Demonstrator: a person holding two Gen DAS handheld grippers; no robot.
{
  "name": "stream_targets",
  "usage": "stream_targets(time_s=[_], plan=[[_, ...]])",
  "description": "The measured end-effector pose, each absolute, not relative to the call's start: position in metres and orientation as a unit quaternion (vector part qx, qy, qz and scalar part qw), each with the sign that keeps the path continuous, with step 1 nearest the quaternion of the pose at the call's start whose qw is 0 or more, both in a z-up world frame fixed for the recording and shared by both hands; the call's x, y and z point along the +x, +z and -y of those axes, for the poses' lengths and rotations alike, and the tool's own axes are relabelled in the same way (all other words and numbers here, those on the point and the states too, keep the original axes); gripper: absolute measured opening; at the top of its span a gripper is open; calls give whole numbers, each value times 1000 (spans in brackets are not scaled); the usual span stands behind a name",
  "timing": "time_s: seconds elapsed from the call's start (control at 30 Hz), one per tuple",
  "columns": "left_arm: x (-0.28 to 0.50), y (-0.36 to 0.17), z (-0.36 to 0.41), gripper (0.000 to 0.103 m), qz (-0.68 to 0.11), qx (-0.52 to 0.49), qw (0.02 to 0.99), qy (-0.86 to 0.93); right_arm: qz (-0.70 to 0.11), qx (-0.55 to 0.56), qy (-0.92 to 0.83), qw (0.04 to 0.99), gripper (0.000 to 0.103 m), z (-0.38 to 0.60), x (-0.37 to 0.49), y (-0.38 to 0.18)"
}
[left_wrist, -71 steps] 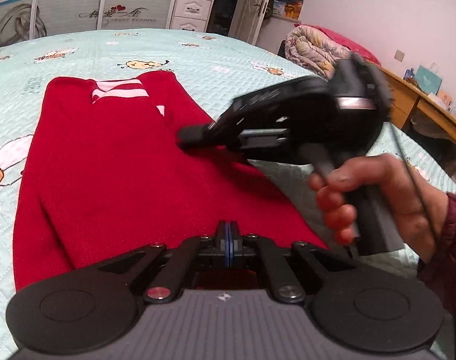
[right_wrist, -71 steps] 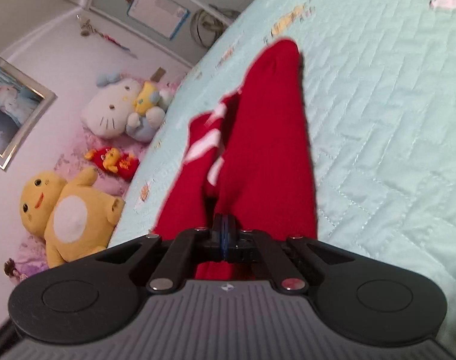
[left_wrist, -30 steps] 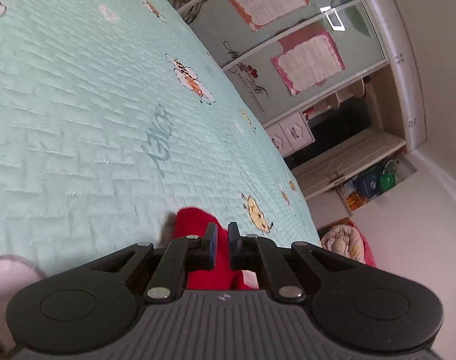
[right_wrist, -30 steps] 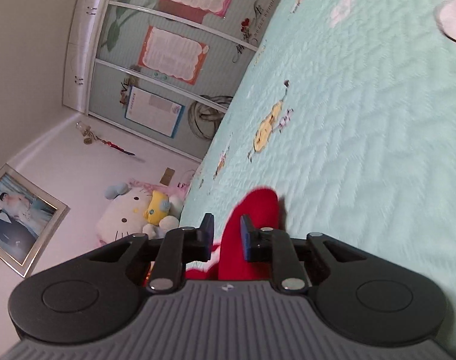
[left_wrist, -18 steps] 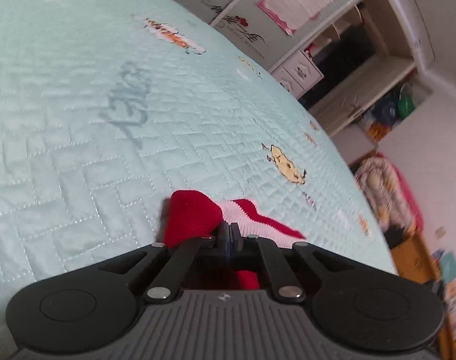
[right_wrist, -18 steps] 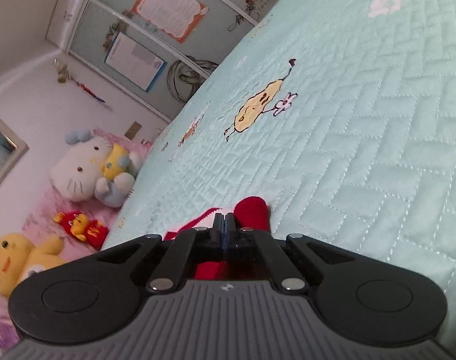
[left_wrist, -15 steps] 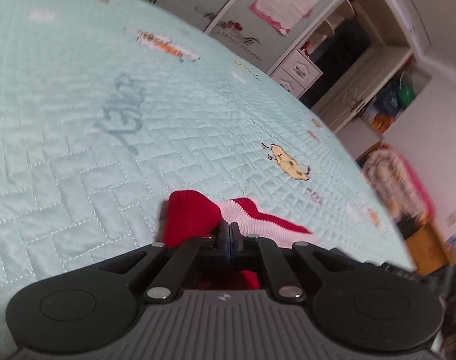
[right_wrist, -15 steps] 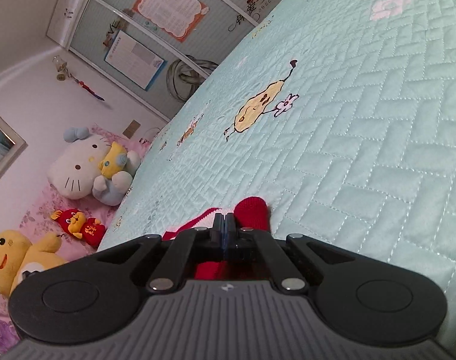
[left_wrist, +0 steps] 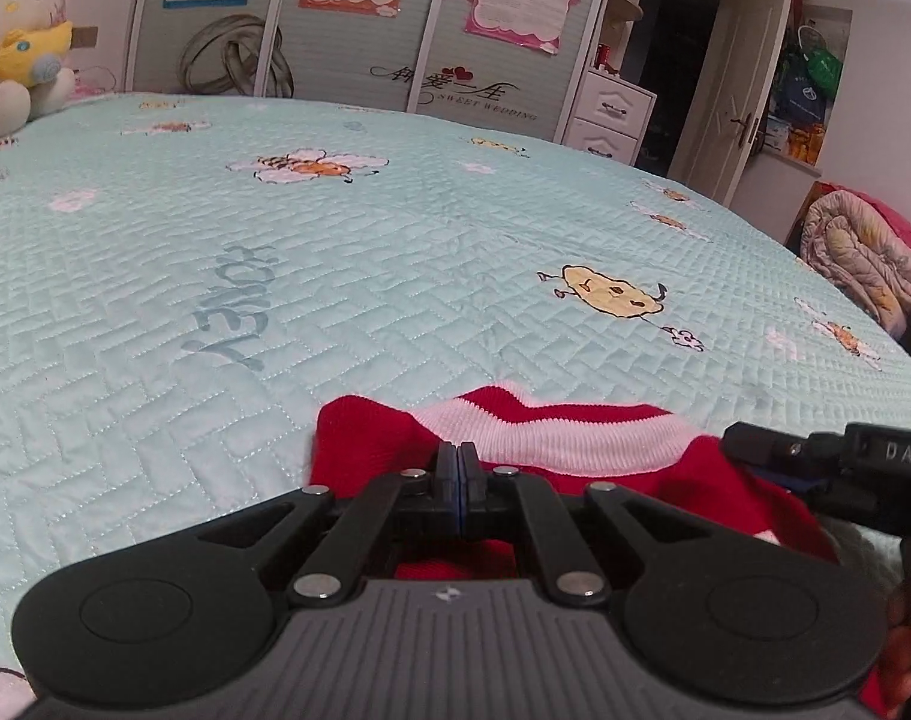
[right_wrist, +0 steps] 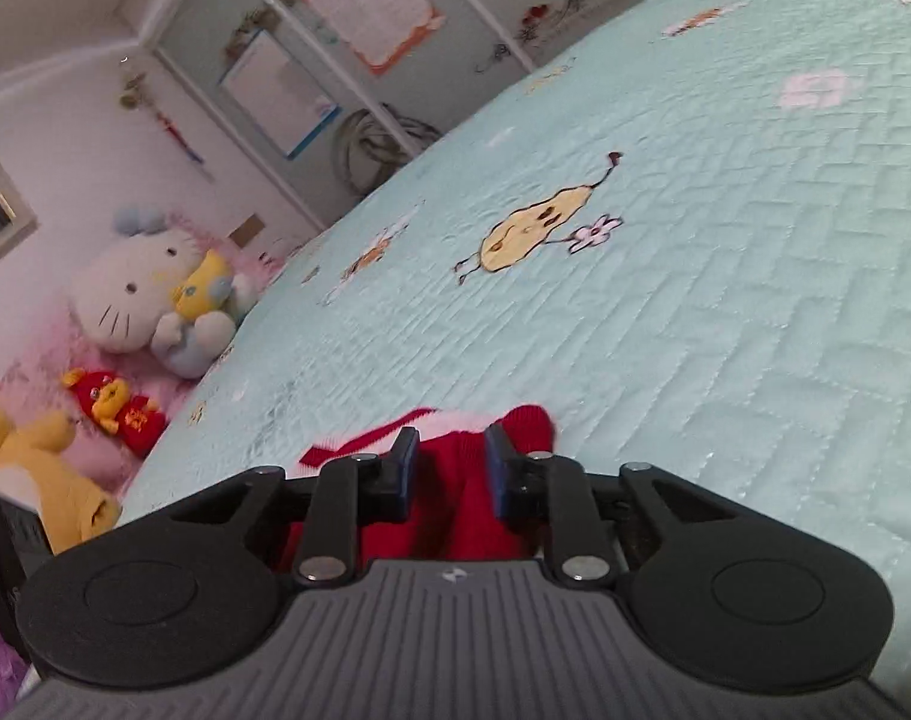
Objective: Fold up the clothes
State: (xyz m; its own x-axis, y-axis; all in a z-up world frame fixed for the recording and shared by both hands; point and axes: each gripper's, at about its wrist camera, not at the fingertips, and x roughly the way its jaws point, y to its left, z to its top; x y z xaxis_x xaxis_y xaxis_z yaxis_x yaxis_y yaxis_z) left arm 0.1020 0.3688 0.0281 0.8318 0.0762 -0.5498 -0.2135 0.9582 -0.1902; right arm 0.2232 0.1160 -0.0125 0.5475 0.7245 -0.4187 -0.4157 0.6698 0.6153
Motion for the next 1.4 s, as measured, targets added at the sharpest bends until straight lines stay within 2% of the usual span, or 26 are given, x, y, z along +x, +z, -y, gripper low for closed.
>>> stream_targets(time_s=[0.13,0.3,0.37,0.43,0.57,0.77,0.83,0.9,1.0,1.13,1.27,1.4], plan=[[102,28,-366,5,-278,-114,950,80,-318,210,337,861,22,-114,216,-5],[101,27,-366,5,-277,-113,951,81,-249,216,335,883,24,-102,202,24],[101,27,-365,5,-277,-112,951,81,-252,192,331,889,28,-111,206,22],[101,27,-364,5,-278,-109,951,83,-322,150,337,872,32,-138,221,-1],[101,28,-362,5,-277,-104,952,85,-312,150,351,870,38,-138,224,0],[101,28,-364,5,-277,-105,951,84,-254,183,338,888,37,-120,212,16],[101,27,-363,5,-277,-105,952,85,-267,191,342,881,37,-123,216,12],[100,27,-363,5,-276,-103,952,85,-315,168,341,869,39,-135,221,-3],[100,27,-362,5,-276,-102,952,86,-315,184,349,863,43,-131,222,-5],[100,28,-363,5,-276,-103,952,85,-296,201,348,866,43,-124,216,-2],[99,29,-363,5,-276,-104,952,85,-252,208,341,881,43,-114,205,16],[99,29,-362,5,-276,-103,952,85,-305,201,327,872,44,-122,218,1]])
